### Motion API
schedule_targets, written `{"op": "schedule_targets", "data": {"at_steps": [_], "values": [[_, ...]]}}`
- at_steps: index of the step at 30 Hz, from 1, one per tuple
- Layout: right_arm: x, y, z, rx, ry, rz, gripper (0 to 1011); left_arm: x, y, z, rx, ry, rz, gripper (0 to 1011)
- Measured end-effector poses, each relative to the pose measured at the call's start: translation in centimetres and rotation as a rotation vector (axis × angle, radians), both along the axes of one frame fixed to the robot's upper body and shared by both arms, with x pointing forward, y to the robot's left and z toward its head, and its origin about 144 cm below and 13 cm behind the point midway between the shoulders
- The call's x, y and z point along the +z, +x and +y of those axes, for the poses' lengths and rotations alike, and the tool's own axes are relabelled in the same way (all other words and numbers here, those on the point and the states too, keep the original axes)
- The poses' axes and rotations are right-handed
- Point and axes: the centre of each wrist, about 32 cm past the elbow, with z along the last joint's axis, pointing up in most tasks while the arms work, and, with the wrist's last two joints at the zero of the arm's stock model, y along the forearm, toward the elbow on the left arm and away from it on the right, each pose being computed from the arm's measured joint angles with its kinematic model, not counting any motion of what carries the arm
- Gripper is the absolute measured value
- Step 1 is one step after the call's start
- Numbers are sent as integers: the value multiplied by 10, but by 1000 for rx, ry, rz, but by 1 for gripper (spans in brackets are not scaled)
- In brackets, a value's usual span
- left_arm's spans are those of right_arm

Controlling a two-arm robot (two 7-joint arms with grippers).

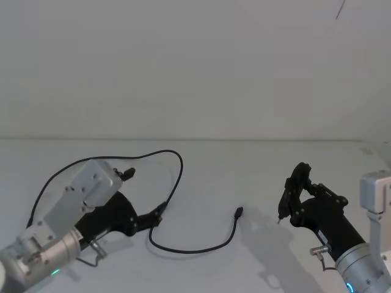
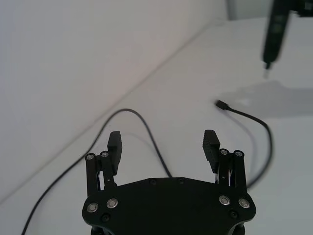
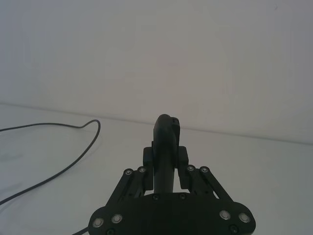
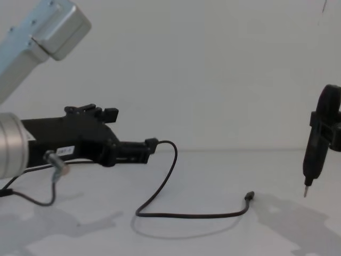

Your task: Pick up the data cable with the one hand.

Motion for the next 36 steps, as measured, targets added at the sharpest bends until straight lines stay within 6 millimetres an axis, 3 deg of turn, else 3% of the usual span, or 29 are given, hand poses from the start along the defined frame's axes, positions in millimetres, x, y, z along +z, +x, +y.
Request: {"op": "schedule_targets", "data": {"at_steps": [16,36], "values": [[0,0,0,0,0,0,279,32,-10,26,-139,149,156,1001],[0,0,0,0,0,0,279,32,10,15,-219,202,250,1001]]}}
